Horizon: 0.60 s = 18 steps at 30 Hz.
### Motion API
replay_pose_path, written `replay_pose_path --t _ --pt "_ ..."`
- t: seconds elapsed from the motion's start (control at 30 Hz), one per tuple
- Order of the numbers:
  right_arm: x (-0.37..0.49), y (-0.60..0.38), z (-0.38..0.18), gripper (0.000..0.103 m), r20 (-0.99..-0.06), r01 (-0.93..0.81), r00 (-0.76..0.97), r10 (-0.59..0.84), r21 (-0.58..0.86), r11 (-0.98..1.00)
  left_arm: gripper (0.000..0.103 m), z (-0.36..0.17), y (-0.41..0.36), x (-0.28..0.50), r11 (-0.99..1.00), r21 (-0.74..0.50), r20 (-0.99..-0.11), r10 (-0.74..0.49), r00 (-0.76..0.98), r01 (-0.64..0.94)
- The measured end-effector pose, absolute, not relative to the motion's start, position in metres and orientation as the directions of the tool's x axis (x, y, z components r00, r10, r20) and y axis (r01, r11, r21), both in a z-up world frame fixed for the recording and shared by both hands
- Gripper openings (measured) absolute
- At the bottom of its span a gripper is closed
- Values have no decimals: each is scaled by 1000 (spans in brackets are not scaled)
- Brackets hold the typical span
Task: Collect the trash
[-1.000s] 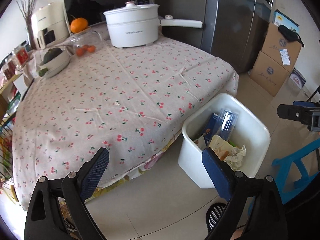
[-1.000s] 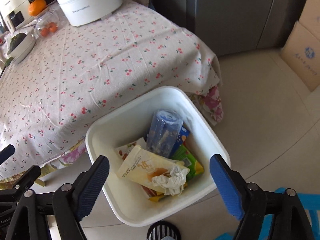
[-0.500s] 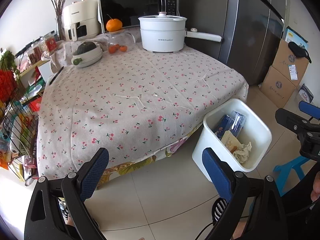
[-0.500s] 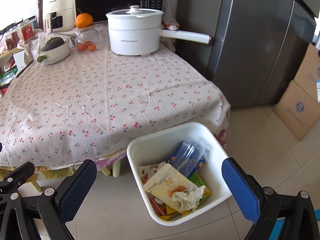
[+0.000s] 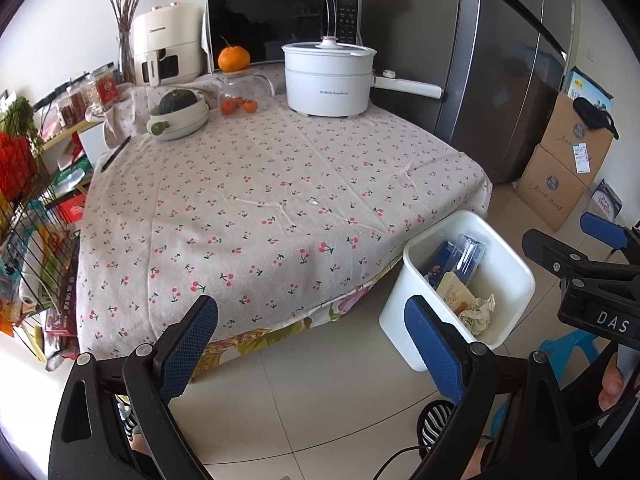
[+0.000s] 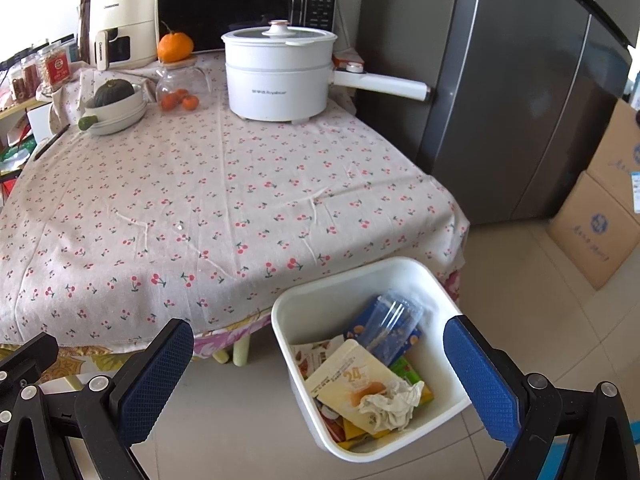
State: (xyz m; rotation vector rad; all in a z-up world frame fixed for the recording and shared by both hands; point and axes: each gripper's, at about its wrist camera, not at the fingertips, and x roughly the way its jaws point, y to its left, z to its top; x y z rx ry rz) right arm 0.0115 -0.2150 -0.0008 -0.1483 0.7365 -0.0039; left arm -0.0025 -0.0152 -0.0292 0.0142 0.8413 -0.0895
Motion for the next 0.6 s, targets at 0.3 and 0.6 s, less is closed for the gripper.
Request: replay_pose_path --t 0.3,0.6 --pt "12 -220 -3 102 -675 -42 736 -58 -131 991 96 -31 -18 -2 995 -26 -755 -84 650 98" --pt "12 -219 -4 102 -677 -49 734 -56 -134 990 96 -30 -20 -4 993 -19 -758 -90 646 116"
